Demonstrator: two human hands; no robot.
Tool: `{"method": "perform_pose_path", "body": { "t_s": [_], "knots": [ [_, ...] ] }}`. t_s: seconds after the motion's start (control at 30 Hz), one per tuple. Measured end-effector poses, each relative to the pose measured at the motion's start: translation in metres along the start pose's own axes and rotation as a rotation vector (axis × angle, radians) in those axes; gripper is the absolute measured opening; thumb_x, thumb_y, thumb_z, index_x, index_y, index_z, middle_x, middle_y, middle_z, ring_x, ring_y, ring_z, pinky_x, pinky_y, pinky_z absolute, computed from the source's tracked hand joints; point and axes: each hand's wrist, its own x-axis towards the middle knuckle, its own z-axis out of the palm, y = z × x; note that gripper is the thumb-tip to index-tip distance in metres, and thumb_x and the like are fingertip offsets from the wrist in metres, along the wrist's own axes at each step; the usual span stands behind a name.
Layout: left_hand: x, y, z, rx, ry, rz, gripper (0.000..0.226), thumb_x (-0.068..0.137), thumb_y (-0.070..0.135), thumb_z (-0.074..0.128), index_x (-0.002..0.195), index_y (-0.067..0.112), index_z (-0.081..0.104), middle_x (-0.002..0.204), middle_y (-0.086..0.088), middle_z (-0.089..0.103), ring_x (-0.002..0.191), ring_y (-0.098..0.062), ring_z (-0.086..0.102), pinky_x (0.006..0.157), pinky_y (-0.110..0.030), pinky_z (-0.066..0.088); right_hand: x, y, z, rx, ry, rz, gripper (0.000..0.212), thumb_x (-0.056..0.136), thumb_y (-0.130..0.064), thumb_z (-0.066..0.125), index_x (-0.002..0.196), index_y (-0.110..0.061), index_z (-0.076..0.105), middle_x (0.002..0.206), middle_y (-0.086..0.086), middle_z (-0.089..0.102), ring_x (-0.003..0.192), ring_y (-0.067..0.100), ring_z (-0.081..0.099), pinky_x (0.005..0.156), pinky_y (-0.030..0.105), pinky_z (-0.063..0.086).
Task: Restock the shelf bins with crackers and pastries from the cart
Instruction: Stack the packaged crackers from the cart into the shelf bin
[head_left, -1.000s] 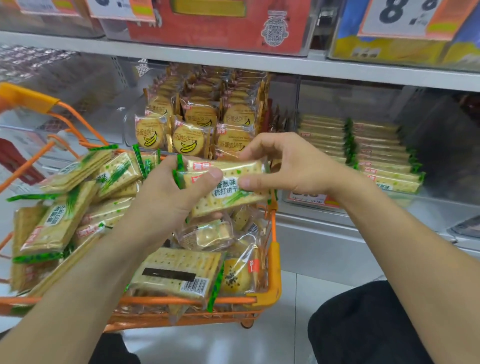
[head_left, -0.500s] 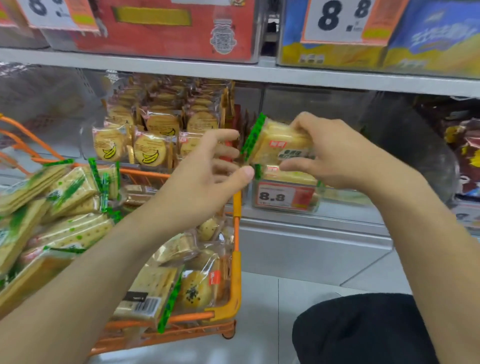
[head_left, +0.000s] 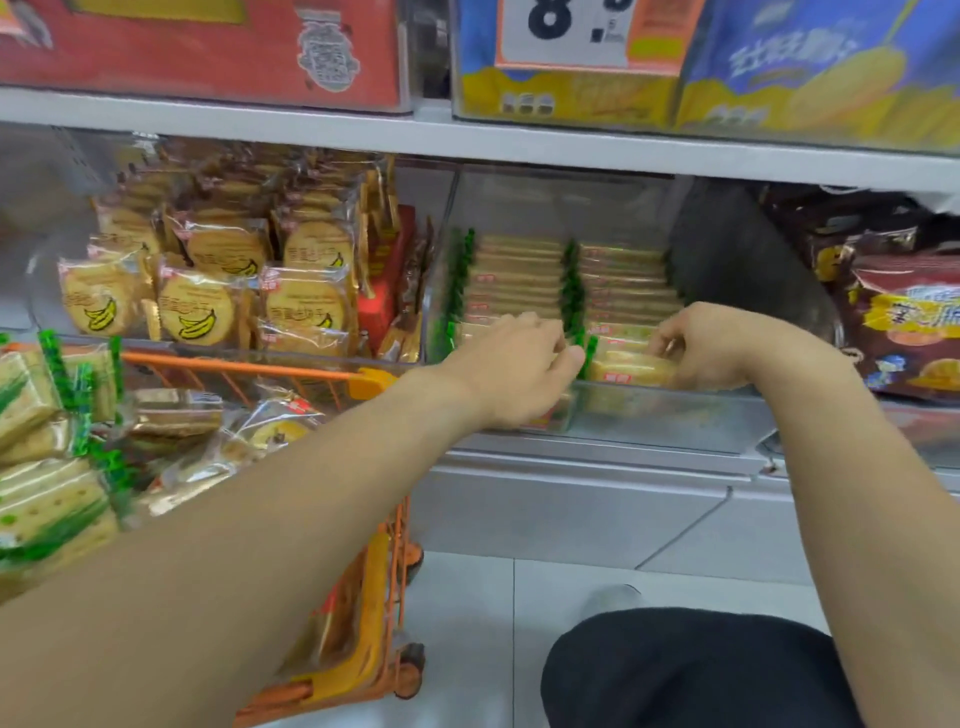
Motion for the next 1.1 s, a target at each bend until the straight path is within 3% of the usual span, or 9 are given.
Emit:
{"method": "perform_pose_path", "body": {
  "t_s": [0.17,0.37,0.5,0.6,0.67,0.87,0.97,1.03,1.1],
  "knots": [
    [0.002,-0.002,0.011,0.075,-0.025,-0.036,0.051,0.103,0.049,0.020,0.114,0.018,0.059,0.123,-0.011,0.055,0.121,-0.032,0.047,0.102,-0.051,0.040,0.002,0.001,-0.004,0.061,-0.075,0.038,0.038,0.063,-0.036,0.094,0.092,-0.032,0.071,0.093,-0.014,0.062,0.086,0.016,0.059,0.078,0.026,0.043],
    [0.000,0.002,0.011,0.091,-0.029,-0.066,0.054,0.103,0.050,0.016,0.125,0.020,0.056,0.126,-0.007,0.052,0.125,-0.027,0.044,0.104,-0.050,0.039,-0.011,0.004,-0.015,0.233,0.012,0.152,0.051,0.064,-0.050,0.090,0.088,-0.012,0.068,0.089,-0.007,0.063,0.090,0.018,0.059,0.083,0.030,0.042],
    [-0.001,0.002,0.011,0.090,-0.025,-0.057,0.055,0.103,0.050,0.015,0.125,0.021,0.056,0.125,-0.006,0.053,0.125,-0.026,0.044,0.103,-0.052,0.039,-0.009,0.011,-0.006,0.202,-0.030,0.235,0.066,0.072,-0.058,0.082,0.107,-0.006,0.062,0.112,0.010,0.064,0.091,0.027,0.061,0.076,0.034,0.048],
    [-0.001,0.002,0.011,0.098,-0.027,-0.054,0.056,0.103,0.050,0.015,0.128,0.021,0.056,0.127,-0.005,0.052,0.126,-0.026,0.044,0.104,-0.051,0.039,-0.010,0.012,0.004,0.254,-0.044,0.283,0.102,0.073,-0.061,0.081,0.144,-0.001,0.039,0.142,0.014,0.051,0.123,0.033,0.054,0.097,0.041,0.046],
    [-0.002,0.002,0.011,0.105,-0.027,-0.046,0.056,0.103,0.051,0.015,0.126,0.021,0.056,0.126,-0.005,0.052,0.125,-0.026,0.044,0.103,-0.051,0.039,-0.012,0.011,0.006,0.293,-0.033,0.268,0.106,0.072,-0.063,0.079,0.147,0.000,0.037,0.142,0.013,0.051,0.125,0.032,0.052,0.095,0.039,0.044],
    [-0.001,-0.001,0.006,0.080,-0.075,-0.036,0.052,0.102,0.052,0.022,0.130,0.020,0.054,0.132,-0.009,0.051,0.128,-0.028,0.041,0.108,-0.051,0.034,-0.021,0.015,-0.002,0.402,0.030,0.222,0.090,0.074,-0.057,0.082,0.142,-0.007,0.051,0.143,0.010,0.054,0.128,0.029,0.053,0.103,0.038,0.042],
    [-0.013,0.000,-0.004,0.065,-0.074,0.039,0.046,0.101,0.044,0.038,0.136,0.016,0.050,0.134,-0.010,0.047,0.131,-0.027,0.035,0.111,-0.046,0.032,-0.021,0.002,-0.004,0.506,0.358,0.114,0.051,0.078,-0.045,0.083,0.116,-0.013,0.070,0.112,0.005,0.071,0.098,0.018,0.065,0.088,0.028,0.047],
    [-0.028,-0.001,-0.013,0.074,-0.009,0.108,0.040,0.099,0.037,0.046,0.133,0.015,0.053,0.130,-0.008,0.050,0.130,-0.025,0.036,0.108,-0.044,0.034,-0.025,-0.021,-0.006,0.595,0.561,-0.028,0.020,0.083,-0.035,0.079,0.093,-0.019,0.074,0.084,-0.006,0.070,0.074,0.004,0.061,0.075,0.022,0.046],
    [-0.048,-0.003,-0.027,0.082,0.079,0.129,0.032,0.097,0.029,0.048,0.125,0.017,0.059,0.122,-0.005,0.057,0.122,-0.024,0.046,0.101,-0.043,0.041,-0.032,-0.053,-0.008,0.637,0.628,-0.185,0.010,0.084,-0.031,0.076,0.079,-0.025,0.070,0.072,-0.012,0.066,0.063,-0.002,0.057,0.067,0.017,0.046]
  ]
}}
